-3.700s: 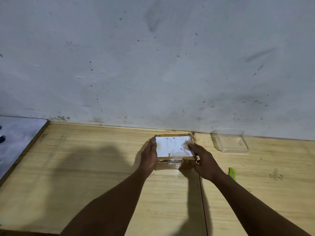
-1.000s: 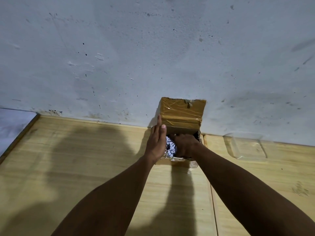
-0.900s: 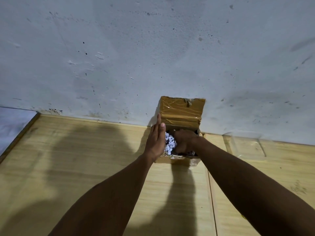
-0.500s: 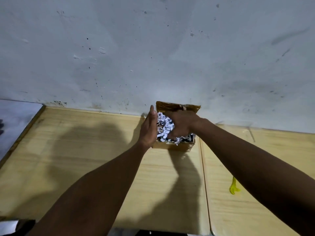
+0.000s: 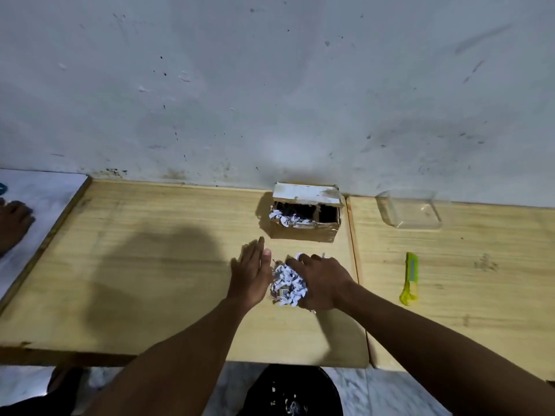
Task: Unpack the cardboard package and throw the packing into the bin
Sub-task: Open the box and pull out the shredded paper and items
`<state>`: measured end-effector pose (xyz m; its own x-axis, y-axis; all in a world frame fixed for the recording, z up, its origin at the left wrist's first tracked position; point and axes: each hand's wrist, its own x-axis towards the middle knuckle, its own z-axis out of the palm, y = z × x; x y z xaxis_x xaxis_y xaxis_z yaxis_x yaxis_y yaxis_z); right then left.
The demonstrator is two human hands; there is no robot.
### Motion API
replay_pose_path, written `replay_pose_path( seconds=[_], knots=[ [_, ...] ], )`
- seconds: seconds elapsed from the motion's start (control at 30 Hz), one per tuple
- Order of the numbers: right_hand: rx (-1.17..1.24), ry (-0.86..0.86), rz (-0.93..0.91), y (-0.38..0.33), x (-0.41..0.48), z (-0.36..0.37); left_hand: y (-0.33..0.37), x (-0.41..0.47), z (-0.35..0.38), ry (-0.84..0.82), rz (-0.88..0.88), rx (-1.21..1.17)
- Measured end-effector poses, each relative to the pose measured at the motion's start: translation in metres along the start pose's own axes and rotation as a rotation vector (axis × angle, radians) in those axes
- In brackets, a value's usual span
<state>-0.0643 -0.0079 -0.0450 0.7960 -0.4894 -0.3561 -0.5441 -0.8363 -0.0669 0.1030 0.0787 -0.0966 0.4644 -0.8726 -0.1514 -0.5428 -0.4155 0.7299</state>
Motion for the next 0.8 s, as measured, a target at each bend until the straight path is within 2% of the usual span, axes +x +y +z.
replay_pose_path(
  seconds=[0.17, 0.3, 0.53, 0.7, 0.8],
  knots=[
    [0.018, 0.015, -0.002, -0.001, -0.004, 0.031, -0.049, -0.011, 0.009, -0.101, 0.157, 0.48],
    [0.044, 0.084, -0.008, -0.001, -0.004, 0.044, -0.068, -0.017, 0.017, -0.076, 0.248, 0.673],
    [0.077, 0.239, -0.039, 0.002, -0.006, 0.055, -0.069, -0.018, 0.018, -0.038, 0.253, 0.684],
    [0.142, 0.02, 0.017, 0.008, -0.003, 0.033, -0.068, -0.018, 0.017, -0.06, 0.259, 0.672],
    [0.194, -0.043, -0.003, 0.017, -0.008, 0.015, -0.069, -0.018, 0.016, -0.049, 0.263, 0.656]
  ],
)
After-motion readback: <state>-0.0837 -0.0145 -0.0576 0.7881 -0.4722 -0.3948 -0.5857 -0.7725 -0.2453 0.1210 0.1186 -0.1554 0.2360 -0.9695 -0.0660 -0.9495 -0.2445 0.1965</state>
